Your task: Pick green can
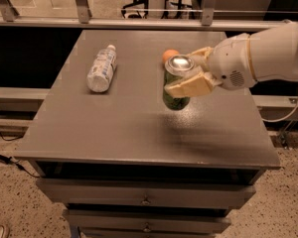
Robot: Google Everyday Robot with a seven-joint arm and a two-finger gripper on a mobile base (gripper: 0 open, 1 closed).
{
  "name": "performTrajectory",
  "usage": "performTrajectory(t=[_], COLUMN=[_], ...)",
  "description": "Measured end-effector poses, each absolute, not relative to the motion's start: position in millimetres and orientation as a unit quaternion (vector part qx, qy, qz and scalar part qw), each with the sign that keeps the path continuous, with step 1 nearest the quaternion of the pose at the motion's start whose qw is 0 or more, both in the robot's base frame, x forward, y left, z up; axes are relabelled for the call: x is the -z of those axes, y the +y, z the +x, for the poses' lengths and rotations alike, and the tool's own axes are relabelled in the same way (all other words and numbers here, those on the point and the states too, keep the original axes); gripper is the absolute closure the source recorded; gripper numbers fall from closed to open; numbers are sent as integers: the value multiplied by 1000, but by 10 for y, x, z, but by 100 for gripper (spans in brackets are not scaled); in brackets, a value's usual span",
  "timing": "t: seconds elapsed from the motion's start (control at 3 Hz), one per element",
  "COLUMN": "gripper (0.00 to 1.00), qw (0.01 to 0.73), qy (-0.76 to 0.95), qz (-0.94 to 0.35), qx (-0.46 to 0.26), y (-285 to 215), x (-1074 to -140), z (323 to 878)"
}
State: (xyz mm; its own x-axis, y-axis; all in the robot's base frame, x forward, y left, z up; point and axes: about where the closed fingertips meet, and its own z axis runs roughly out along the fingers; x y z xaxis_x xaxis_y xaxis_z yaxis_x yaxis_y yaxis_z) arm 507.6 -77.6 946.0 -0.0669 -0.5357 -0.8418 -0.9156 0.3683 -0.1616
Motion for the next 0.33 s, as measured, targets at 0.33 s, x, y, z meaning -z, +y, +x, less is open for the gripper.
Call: performTrajectory(t=[0.33], gripper=[100], qw=[461], qy=[702], qz=[-510], qx=[-188], y=[-1077], x=[-10061], z=[5048])
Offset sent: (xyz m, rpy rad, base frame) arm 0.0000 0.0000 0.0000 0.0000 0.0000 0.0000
